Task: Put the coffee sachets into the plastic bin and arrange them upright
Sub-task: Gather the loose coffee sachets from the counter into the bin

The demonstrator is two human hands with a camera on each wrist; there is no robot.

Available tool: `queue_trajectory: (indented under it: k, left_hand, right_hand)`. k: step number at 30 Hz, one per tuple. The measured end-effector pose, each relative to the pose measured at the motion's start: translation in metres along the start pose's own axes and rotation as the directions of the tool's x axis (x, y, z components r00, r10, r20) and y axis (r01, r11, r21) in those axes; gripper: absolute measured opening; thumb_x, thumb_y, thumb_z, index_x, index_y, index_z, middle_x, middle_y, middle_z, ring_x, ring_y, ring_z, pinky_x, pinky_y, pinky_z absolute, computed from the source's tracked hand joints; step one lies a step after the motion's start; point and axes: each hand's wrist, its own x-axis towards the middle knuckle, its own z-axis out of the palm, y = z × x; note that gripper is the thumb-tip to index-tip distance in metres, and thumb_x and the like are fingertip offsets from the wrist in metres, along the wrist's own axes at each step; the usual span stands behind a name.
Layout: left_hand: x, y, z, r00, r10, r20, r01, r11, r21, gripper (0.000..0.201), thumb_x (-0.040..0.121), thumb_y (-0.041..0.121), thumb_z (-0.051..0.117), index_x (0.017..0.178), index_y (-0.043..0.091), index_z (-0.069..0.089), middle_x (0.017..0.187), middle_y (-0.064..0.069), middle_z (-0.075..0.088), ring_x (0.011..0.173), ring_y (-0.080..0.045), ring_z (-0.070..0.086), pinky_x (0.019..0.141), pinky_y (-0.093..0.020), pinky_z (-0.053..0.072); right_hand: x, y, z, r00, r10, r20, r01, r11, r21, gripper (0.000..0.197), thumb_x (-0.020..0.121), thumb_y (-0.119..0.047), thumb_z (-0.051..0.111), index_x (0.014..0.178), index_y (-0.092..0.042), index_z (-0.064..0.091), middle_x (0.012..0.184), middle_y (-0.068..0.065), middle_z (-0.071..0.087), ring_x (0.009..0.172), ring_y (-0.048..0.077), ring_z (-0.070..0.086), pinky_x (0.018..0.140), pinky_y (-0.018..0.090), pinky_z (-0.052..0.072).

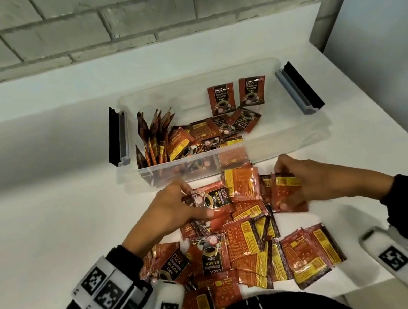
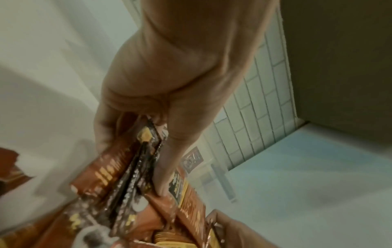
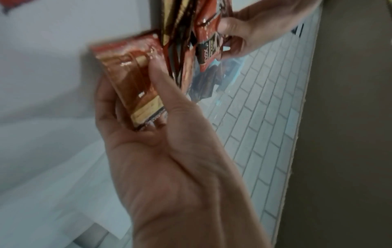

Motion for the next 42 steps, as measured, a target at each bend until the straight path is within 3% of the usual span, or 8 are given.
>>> queue_trajectory:
  k: [5, 9, 14, 22, 28, 35, 39, 42]
  left_hand:
    - [-0.010, 0.009, -0.027, 0.995, 0.066, 0.077, -0.051, 0.981, -0.187, 0.045, 0.064, 0.013, 0.084, 0.102, 0.016, 0.060, 0.110, -0.004, 0.067, 0.108, -0.021, 0.060, 0.096, -0.042, 0.047]
    - [-0.024, 0.041, -0.066, 0.987, 0.145, 0.075, -0.128, 0.971, -0.200, 0.038, 0.069, 0.009, 0.076, 0.103, 0.015, 0.060, 0.098, -0.003, 0.070, 0.090, -0.015, 0.066, 0.068, -0.023, 0.050]
    - [-0.011, 0.085, -0.108, 0.972, 0.227, -0.064, -0.234, 0.962, -0.144, 0.043, 0.074, 0.011, 0.073, 0.113, 0.021, 0.059, 0.098, -0.001, 0.068, 0.086, -0.017, 0.067, 0.058, -0.019, 0.051]
    - [0.075, 0.105, -0.117, 0.986, 0.158, 0.053, -0.160, 0.987, 0.021, 0.054, 0.085, -0.003, 0.062, 0.132, 0.022, 0.049, 0.120, -0.005, 0.056, 0.103, -0.021, 0.057, 0.094, -0.039, 0.051]
    - [0.105, 0.107, -0.099, 0.974, 0.119, 0.194, -0.149, 0.978, 0.145, 0.057, 0.091, -0.007, 0.045, 0.139, 0.023, 0.036, 0.129, -0.011, 0.050, 0.101, -0.021, 0.056, 0.076, -0.032, 0.054]
    - [0.112, 0.115, -0.089, 0.981, 0.100, 0.166, -0.175, 0.828, 0.533, 0.061, 0.095, 0.013, 0.052, 0.149, 0.017, 0.024, 0.153, -0.007, 0.029, 0.137, -0.026, 0.031, 0.112, -0.039, 0.030]
    - [0.099, 0.114, -0.096, 0.977, 0.119, 0.176, -0.195, 0.829, 0.525, 0.057, 0.095, 0.010, 0.051, 0.147, 0.022, 0.030, 0.155, -0.003, 0.023, 0.140, -0.026, 0.026, 0.112, -0.037, 0.029]
    - [0.068, 0.109, -0.111, 0.968, 0.169, 0.185, -0.240, 0.833, 0.498, 0.049, 0.093, 0.016, 0.056, 0.139, 0.028, 0.041, 0.148, 0.002, 0.033, 0.135, -0.023, 0.033, 0.103, -0.033, 0.032]
  right_hand:
    - [-0.011, -0.010, -0.028, 0.998, 0.016, 0.064, -0.034, 0.954, 0.298, 0.029, 0.083, -0.010, 0.070, 0.104, -0.009, 0.050, 0.100, 0.007, 0.071, 0.088, 0.023, 0.070, 0.072, 0.031, 0.058]
    - [-0.020, -0.046, -0.078, 0.998, -0.054, -0.010, 0.055, 0.961, 0.271, 0.026, 0.079, -0.012, 0.070, 0.101, -0.015, 0.056, 0.096, 0.006, 0.073, 0.086, 0.019, 0.071, 0.066, 0.023, 0.055]
    - [0.009, -0.100, -0.119, 0.992, -0.099, -0.083, 0.117, 0.963, 0.243, 0.029, 0.085, -0.017, 0.065, 0.111, -0.013, 0.052, 0.099, 0.005, 0.069, 0.080, 0.011, 0.071, 0.063, 0.020, 0.057]
    - [0.095, -0.120, -0.097, 0.981, 0.111, 0.156, -0.129, 0.986, 0.106, 0.032, 0.100, -0.012, 0.043, 0.131, -0.003, 0.044, 0.122, 0.015, 0.059, 0.099, 0.025, 0.062, 0.081, 0.034, 0.056]
    - [0.107, -0.114, -0.084, 0.963, 0.169, 0.209, -0.174, 0.985, 0.006, 0.025, 0.097, -0.003, 0.045, 0.121, -0.001, 0.051, 0.127, 0.018, 0.049, 0.111, 0.032, 0.054, 0.096, 0.044, 0.049]
    - [0.103, -0.117, -0.090, 0.996, 0.073, 0.060, -0.048, 0.940, -0.336, 0.015, 0.099, -0.014, 0.043, 0.107, -0.009, 0.055, 0.096, 0.001, 0.051, 0.077, 0.013, 0.050, 0.062, 0.021, 0.044]
    - [0.077, -0.113, -0.108, 0.998, -0.052, -0.021, 0.039, 0.913, -0.406, 0.025, 0.095, -0.023, 0.048, 0.117, -0.013, 0.057, 0.117, 0.002, 0.057, 0.106, 0.023, 0.054, 0.092, 0.037, 0.047]
    - [0.037, -0.106, -0.112, 0.984, -0.150, -0.098, 0.115, 0.949, -0.295, 0.018, 0.094, -0.030, 0.054, 0.111, -0.024, 0.058, 0.105, -0.008, 0.058, 0.093, 0.014, 0.056, 0.078, 0.025, 0.046]
